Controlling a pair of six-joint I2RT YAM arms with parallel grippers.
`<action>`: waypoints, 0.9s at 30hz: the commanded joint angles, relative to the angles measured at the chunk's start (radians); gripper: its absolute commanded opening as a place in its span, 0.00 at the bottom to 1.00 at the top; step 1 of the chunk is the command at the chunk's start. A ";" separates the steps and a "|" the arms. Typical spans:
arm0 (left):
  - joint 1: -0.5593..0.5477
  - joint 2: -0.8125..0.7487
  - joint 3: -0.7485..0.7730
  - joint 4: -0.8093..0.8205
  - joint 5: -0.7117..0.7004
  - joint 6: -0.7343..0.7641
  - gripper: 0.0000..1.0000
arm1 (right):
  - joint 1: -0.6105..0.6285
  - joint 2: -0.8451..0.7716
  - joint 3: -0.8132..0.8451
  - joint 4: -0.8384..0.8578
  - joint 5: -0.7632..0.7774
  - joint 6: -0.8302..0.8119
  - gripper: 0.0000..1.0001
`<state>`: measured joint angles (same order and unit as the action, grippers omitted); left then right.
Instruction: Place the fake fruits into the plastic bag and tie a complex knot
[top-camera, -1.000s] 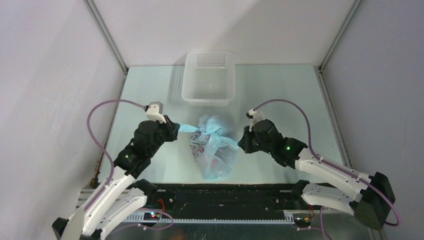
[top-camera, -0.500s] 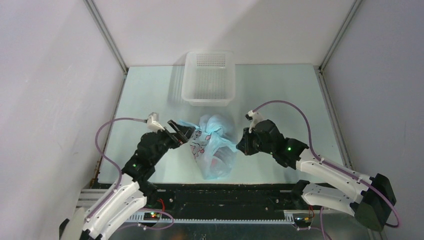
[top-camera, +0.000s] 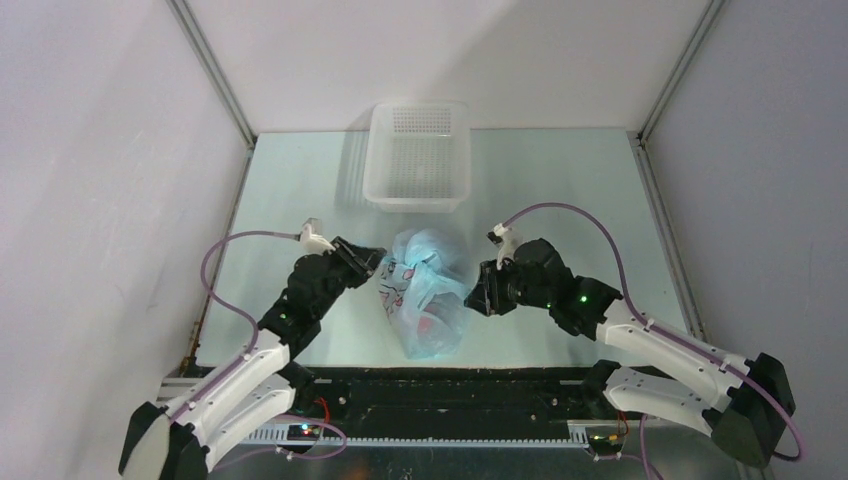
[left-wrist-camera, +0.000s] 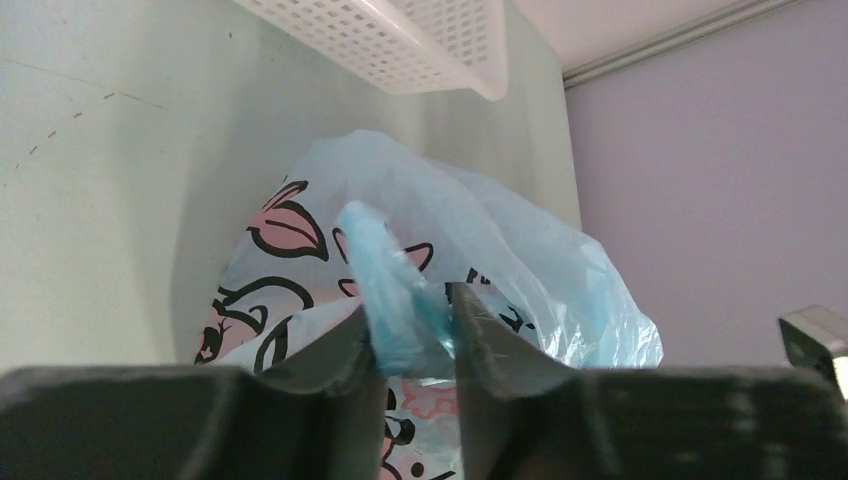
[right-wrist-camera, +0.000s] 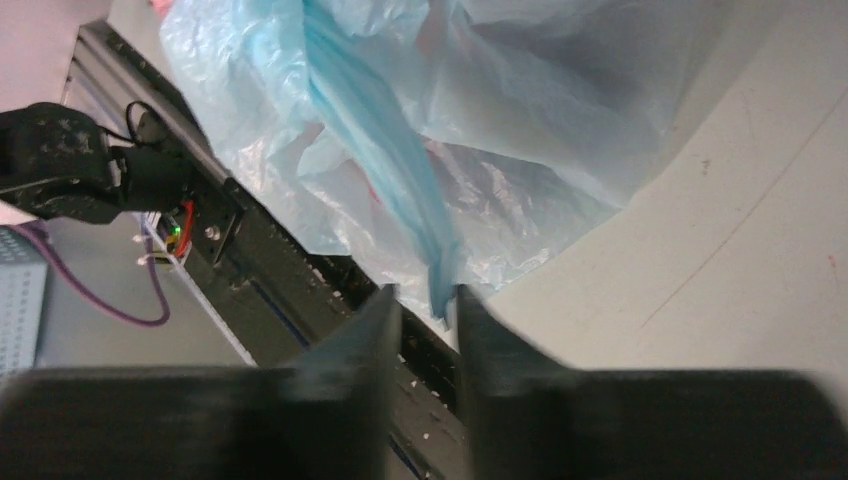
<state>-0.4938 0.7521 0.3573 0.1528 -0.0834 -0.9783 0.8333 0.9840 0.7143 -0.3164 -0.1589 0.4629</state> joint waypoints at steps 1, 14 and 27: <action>0.006 0.016 0.056 0.034 -0.025 0.030 0.22 | -0.035 -0.039 0.042 0.014 -0.131 -0.032 0.44; 0.006 0.030 0.108 -0.011 0.025 0.127 0.00 | -0.127 0.156 0.301 -0.081 -0.314 -0.366 0.83; 0.006 0.056 0.149 -0.033 0.051 0.165 0.00 | -0.127 0.384 0.351 -0.095 -0.390 -0.522 0.79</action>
<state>-0.4938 0.8051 0.4526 0.1116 -0.0399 -0.8555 0.7048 1.3254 1.0237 -0.4107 -0.5068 -0.0055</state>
